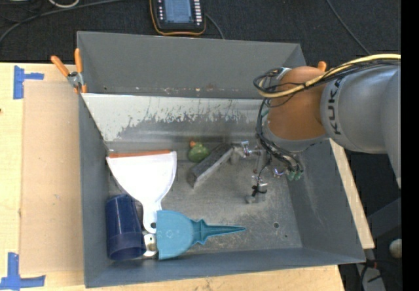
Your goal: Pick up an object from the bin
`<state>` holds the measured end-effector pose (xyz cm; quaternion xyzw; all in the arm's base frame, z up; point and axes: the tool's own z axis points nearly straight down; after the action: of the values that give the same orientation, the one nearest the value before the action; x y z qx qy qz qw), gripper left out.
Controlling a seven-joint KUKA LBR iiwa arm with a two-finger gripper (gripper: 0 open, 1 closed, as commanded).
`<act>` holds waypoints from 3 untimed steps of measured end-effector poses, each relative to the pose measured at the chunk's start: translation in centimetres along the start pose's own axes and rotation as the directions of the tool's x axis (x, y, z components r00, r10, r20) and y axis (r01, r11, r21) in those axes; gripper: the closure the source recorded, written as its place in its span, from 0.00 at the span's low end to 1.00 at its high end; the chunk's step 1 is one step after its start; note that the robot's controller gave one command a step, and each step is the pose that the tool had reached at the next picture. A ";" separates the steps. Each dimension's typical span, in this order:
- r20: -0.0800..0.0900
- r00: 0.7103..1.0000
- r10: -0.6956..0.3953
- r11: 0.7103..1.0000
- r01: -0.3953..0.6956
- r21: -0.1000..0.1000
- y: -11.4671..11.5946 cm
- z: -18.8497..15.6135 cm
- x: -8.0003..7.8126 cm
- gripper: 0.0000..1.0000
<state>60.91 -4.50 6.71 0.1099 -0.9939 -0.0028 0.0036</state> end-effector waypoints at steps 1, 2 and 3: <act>0.011 0.989 0.147 0.989 -0.147 0.006 1.7 -6.3 -0.8 0.00; -0.001 0.985 -0.171 0.985 0.171 0.001 5.5 -3.3 -1.9 0.00; 0.031 0.995 -0.090 0.996 0.090 0.016 6.8 -1.1 -2.1 0.00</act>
Offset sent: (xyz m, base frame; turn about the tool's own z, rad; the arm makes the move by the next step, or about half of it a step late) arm 0.0056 0.0571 0.0329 -0.1734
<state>61.52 2.55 7.83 0.1546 -0.9879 0.0028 -0.0130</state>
